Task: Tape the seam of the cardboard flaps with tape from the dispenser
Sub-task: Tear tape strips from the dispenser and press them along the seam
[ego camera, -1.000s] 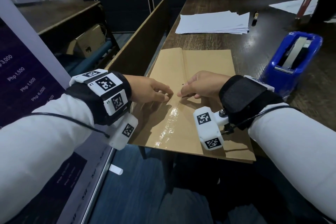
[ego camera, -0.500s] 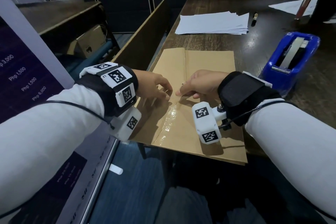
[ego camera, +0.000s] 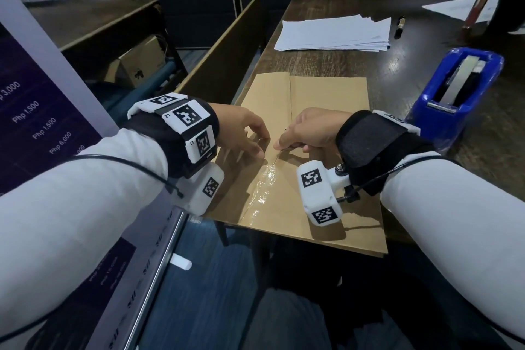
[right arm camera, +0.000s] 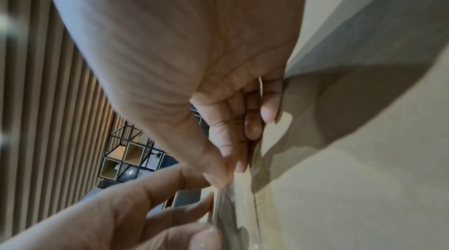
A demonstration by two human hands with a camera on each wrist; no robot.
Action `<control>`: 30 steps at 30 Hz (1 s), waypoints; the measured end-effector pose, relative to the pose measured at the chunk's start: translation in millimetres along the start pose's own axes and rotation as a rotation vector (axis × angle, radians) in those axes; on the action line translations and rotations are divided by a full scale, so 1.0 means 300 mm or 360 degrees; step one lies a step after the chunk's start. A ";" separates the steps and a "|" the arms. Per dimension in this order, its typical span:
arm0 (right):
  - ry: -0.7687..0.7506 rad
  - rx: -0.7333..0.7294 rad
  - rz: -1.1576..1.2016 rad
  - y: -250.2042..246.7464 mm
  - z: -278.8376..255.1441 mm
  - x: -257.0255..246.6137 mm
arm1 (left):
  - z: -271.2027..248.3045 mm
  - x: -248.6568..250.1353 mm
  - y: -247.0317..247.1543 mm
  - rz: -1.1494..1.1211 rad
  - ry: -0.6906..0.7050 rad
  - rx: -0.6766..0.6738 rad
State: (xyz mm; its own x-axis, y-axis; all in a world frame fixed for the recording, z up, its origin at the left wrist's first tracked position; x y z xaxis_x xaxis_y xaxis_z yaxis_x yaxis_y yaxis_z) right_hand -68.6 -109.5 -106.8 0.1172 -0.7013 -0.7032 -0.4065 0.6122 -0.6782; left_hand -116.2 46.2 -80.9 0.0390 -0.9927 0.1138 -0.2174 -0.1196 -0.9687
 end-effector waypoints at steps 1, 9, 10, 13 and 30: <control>-0.0005 0.0006 -0.0013 0.000 -0.001 -0.001 | 0.002 -0.001 -0.001 -0.0011 -0.0013 0.0000; -0.0011 0.0012 -0.0079 0.003 0.000 -0.003 | 0.013 0.015 -0.004 -0.0111 -0.0070 0.0045; -0.0011 0.0013 -0.0083 0.003 -0.001 -0.003 | 0.014 0.017 -0.006 -0.0113 -0.0072 0.0045; -0.0003 0.0008 -0.0109 0.004 -0.002 -0.003 | 0.015 0.025 -0.010 -0.0118 -0.0076 0.0036; -0.0024 0.0005 -0.0101 0.004 -0.021 -0.011 | 0.022 0.055 0.027 0.0055 -0.0055 0.0100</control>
State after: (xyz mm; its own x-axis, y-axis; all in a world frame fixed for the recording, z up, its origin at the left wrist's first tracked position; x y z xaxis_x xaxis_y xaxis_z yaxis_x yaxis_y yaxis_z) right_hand -75.2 -108.8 -103.9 0.1565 -0.7330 -0.6620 -0.3952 0.5678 -0.7221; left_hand -110.9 29.1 -88.4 0.0665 -0.9951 0.0733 -0.1579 -0.0830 -0.9840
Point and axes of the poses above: each hand's wrist, its own z-axis towards the middle knuckle, its own y-axis out of the palm, x = y × z, the point moved 1 cm from there along z, towards the middle knuckle, and after that the axes turned 14 degrees about x, right-handed, at the moved point
